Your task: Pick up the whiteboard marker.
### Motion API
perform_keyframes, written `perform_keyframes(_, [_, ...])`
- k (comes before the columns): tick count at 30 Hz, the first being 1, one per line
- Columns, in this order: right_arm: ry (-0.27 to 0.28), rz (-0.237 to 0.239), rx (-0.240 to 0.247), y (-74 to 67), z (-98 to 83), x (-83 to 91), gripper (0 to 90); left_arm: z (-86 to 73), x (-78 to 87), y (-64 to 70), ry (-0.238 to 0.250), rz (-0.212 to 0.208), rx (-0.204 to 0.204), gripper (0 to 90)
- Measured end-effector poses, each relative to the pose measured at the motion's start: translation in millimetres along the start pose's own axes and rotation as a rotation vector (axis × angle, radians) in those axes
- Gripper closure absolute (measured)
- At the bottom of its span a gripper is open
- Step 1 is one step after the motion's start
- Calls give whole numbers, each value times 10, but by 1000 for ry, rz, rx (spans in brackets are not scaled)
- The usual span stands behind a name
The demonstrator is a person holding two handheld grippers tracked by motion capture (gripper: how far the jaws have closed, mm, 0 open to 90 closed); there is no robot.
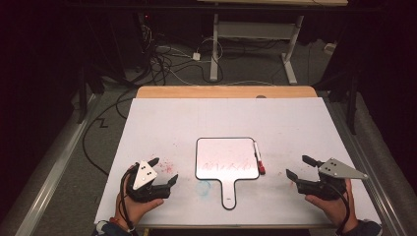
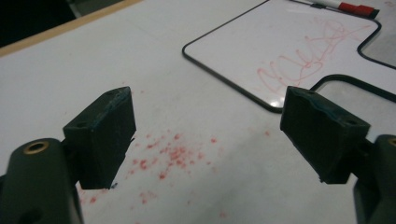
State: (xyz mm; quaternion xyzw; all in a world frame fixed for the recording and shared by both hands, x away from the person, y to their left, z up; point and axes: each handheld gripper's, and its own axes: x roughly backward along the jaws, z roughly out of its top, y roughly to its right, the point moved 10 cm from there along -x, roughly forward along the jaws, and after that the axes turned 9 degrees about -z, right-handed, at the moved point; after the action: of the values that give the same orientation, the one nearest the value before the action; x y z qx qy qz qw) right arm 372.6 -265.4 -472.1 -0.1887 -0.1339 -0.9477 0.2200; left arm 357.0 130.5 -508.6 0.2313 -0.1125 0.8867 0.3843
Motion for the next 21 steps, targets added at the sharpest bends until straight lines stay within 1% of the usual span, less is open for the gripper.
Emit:
perform_keyframes(1, [-3, 20, -2, -12, -4, -6, 253, 20, -25, 0, 6, 1, -4, 173])
perform_keyframes(2, [-6, 33, -11, -19, -6, -16, 256, 22, -51, -1, 1, -5, -5, 173])
perform_keyframes(4, [-24, 41, -4, -23, -29, -35, 258, -8, -88, -4, -20, -11, -9, 173])
perform_keyframes(6, [-32, 56, -15, -40, -36, -52, 260, -58, -103, 2, -44, -25, -12, 173])
perform_keyframes(8, [-36, 62, -3, -59, -21, -69, 272, -95, -102, -8, -59, -27, -11, 173])
perform_keyframes(10, [-42, 72, 0, -86, 8, -101, 284, -106, -95, -17, -65, -30, -8, 174])
perform_keyframes(11, [-54, 78, 4, -102, 11, -125, 307, -105, -92, -19, -65, -29, -7, 174])
perform_keyframes(12, [-74, 93, 10, -118, 4, -160, 340, -108, -93, -18, -68, -27, -7, 178])
perform_keyframes(13, [-103, 101, -2, -126, -8, -197, 347, -115, -98, -13, -74, -27, -10, 179])
perform_keyframes(15, [-147, 137, -40, -125, -15, -289, 365, -145, -114, -6, -95, -24, -19, 180])
perform_keyframes(16, [-163, 141, -45, -109, -9, -341, 372, -157, -120, -4, -105, -22, -25, 181])
perform_keyframes(17, [-180, 144, -55, -96, -2, -395, 383, -161, -123, -4, -110, -20, -28, 181])
perform_keyframes(19, [-214, 165, -81, -77, 25, -512, 385, -156, -136, -1, -112, -24, -20, 180])
perform_keyframes(21, [-262, 188, -107, -75, 55, -651, 395, -149, -151, 7, -114, -24, -22, 180])
